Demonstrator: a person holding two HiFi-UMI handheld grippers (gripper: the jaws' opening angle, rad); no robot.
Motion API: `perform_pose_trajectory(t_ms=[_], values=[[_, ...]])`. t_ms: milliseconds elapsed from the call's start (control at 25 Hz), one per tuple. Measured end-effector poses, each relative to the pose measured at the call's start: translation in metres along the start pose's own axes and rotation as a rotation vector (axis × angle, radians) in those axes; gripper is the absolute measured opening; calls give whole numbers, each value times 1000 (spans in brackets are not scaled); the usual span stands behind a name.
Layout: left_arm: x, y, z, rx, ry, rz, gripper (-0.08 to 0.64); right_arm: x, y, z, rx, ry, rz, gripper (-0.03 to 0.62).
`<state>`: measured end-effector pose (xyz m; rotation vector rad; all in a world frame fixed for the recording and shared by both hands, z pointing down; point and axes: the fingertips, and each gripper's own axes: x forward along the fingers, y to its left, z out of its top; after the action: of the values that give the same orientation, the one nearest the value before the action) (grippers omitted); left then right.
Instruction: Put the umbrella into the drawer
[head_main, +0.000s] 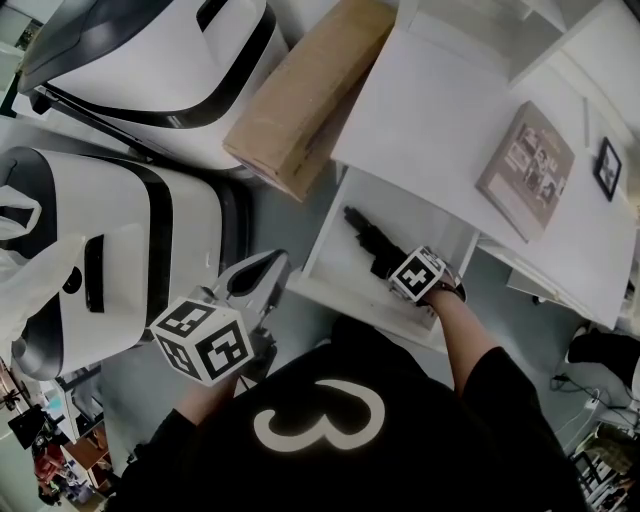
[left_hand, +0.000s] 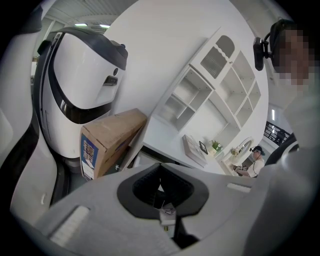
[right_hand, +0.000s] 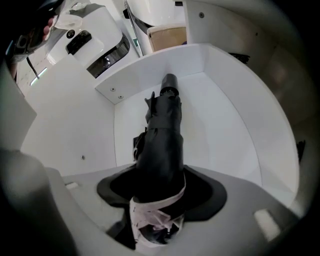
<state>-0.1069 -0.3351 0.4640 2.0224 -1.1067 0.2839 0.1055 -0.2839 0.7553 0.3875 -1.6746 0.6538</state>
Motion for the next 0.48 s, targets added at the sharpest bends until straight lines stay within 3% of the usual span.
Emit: perform_pose_trajectory(t_ms=[160,320,480], values=[[-3,-1,-3,3,4,-3,9,3,1,-18,39,76,1,277],[-8,-5,-6,7,2,-8,9,6,23,-2,119,-43,121,297],[-17,-11,-8,13,-8,-18,9,-10,10,-12,160,-43,18,325]])
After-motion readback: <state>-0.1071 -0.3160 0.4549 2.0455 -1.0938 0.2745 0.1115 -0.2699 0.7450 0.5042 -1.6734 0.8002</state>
